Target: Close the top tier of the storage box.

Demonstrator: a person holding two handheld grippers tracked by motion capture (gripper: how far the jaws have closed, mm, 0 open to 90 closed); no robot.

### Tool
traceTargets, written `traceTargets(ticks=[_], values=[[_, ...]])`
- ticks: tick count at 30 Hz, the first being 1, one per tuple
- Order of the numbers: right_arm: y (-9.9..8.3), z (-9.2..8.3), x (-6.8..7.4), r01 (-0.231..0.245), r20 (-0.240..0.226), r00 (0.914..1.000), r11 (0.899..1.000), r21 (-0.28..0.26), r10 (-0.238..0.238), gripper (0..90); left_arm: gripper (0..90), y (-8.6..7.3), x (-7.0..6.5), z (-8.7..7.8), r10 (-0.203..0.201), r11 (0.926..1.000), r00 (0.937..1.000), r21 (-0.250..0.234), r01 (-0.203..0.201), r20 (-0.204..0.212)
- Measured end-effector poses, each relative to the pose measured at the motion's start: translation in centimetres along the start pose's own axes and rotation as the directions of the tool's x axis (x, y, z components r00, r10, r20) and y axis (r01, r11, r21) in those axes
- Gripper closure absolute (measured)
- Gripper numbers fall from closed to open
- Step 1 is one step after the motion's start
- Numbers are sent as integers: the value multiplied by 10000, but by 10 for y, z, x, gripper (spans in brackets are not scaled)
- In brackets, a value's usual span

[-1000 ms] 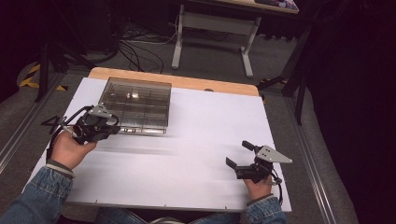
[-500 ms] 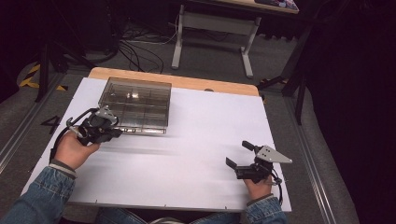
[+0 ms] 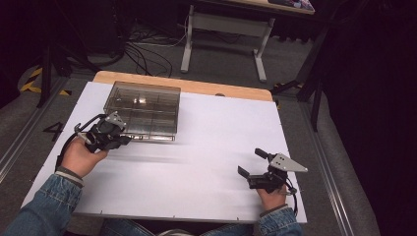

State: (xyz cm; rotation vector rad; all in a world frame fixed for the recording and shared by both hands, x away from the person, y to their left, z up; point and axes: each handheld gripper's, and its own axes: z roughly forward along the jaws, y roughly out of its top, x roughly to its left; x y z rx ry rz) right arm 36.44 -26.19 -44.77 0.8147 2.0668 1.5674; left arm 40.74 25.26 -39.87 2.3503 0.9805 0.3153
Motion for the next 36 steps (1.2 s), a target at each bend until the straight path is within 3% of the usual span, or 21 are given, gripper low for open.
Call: traceTargets(ticks=[14,36], values=[[0,0,0,-30,-2,10000,10000,0,30,17,895,6,2,1,13,10000,9998,-50,-14,-209],[0,0,0,-40,7,10000,10000,4,40,17,895,19,18,9,-544,9981,9962,-340,522,-684]])
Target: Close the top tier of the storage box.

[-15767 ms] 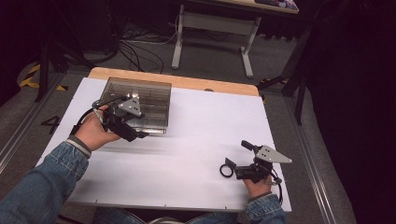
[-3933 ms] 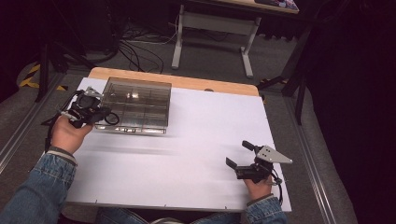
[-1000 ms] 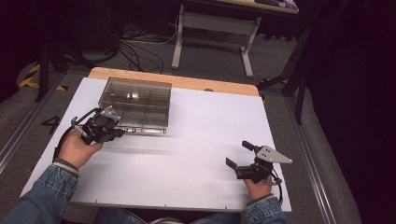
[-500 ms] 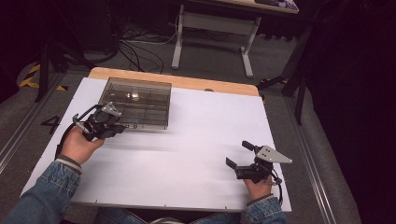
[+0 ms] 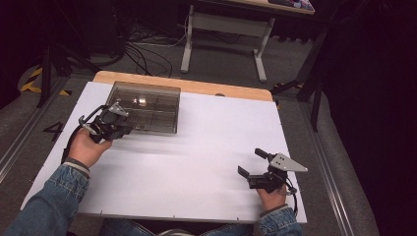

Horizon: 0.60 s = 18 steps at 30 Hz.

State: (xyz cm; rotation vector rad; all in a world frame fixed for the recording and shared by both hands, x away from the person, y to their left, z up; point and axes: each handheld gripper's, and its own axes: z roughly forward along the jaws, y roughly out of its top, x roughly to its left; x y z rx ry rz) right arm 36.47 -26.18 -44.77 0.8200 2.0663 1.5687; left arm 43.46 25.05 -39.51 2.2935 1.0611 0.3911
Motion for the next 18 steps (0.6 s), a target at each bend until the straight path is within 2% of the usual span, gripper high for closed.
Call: traceTargets(ticks=[18], values=[[0,0,0,2,-29,10000,10000,-12,-2,17,895,11,10,7,-298,9995,9991,-131,294,-303]])
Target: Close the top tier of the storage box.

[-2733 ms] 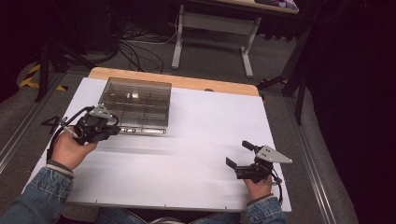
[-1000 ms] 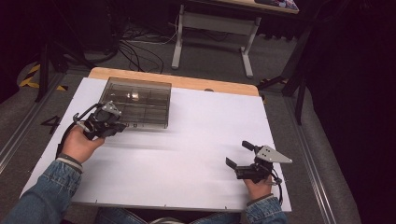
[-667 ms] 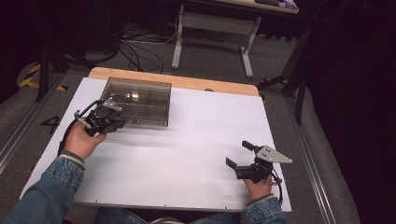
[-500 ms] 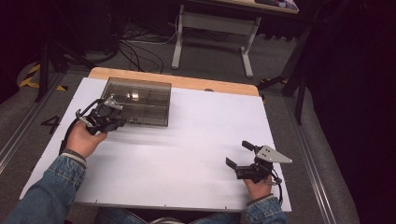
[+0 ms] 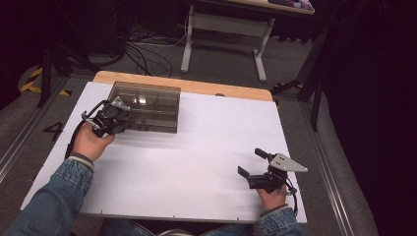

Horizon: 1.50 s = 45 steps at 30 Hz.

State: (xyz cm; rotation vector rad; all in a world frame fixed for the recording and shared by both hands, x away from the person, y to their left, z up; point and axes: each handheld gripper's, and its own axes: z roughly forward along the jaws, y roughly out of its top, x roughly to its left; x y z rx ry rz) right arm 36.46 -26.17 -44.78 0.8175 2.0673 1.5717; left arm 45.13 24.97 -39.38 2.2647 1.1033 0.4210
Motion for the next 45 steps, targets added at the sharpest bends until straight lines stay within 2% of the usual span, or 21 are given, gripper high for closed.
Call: traceTargets(ticks=[15,23,25,33,35,37,41,42,45], values=[[0,0,0,41,-18,10000,10000,3,-41,17,896,5,7,9,-195,9997,9994,-141,191,-274],[0,0,0,49,-13,10000,10000,0,-49,17,896,5,12,11,-509,9984,9982,-271,500,-324],[0,0,0,51,-12,10000,10000,0,-51,17,896,5,13,12,-650,9974,9977,-316,643,-205],[0,0,0,43,-11,10000,10000,0,-43,17,896,6,13,11,-711,9971,9970,-309,701,-307],[0,0,0,12,-4,10000,10000,-13,-12,17,896,6,12,9,-595,9978,9975,-300,584,-380],[0,0,0,21,-1,10000,10000,-6,-21,17,895,7,11,7,-596,9977,9978,-342,585,-291],[0,1,-1,28,-25,10000,10000,-34,-28,17,855,8,9,2,-551,9977,9984,-401,546,-98],[0,1,-1,27,-31,10000,10000,-36,-28,17,834,9,8,1,-443,9980,9989,-451,435,-152],[0,1,-1,25,-31,10000,10000,-40,-25,17,774,11,5,-3,-351,9981,9994,-507,352,29]])
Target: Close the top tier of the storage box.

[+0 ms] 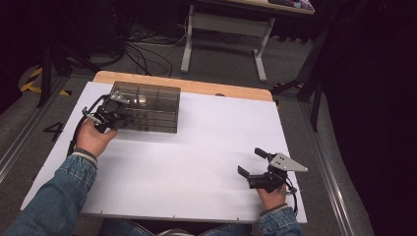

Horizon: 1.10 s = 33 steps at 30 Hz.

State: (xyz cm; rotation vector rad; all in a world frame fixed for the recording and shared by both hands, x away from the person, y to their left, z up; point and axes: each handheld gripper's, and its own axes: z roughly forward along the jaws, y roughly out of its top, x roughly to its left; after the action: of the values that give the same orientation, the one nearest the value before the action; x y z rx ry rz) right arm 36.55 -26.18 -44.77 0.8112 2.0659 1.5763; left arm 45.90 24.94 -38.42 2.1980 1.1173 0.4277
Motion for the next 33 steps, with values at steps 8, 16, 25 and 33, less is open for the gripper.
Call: traceTargets(ticks=[8,16,25,33], values=[[0,1,-1,-19,-21,10000,10000,-11,19,17,675,3,-8,-12,173,9988,9994,-452,-160,291],[0,1,0,-11,-74,10000,10000,11,11,17,499,1,-21,-26,406,9945,9974,-987,-346,590],[0,1,0,-22,-96,10000,10000,-14,22,17,236,-8,-32,-36,426,9810,9928,-1927,-203,1123],[0,1,0,-29,-92,10000,10000,6,29,17,165,-28,-36,-42,394,9647,9833,-2632,89,1775]])
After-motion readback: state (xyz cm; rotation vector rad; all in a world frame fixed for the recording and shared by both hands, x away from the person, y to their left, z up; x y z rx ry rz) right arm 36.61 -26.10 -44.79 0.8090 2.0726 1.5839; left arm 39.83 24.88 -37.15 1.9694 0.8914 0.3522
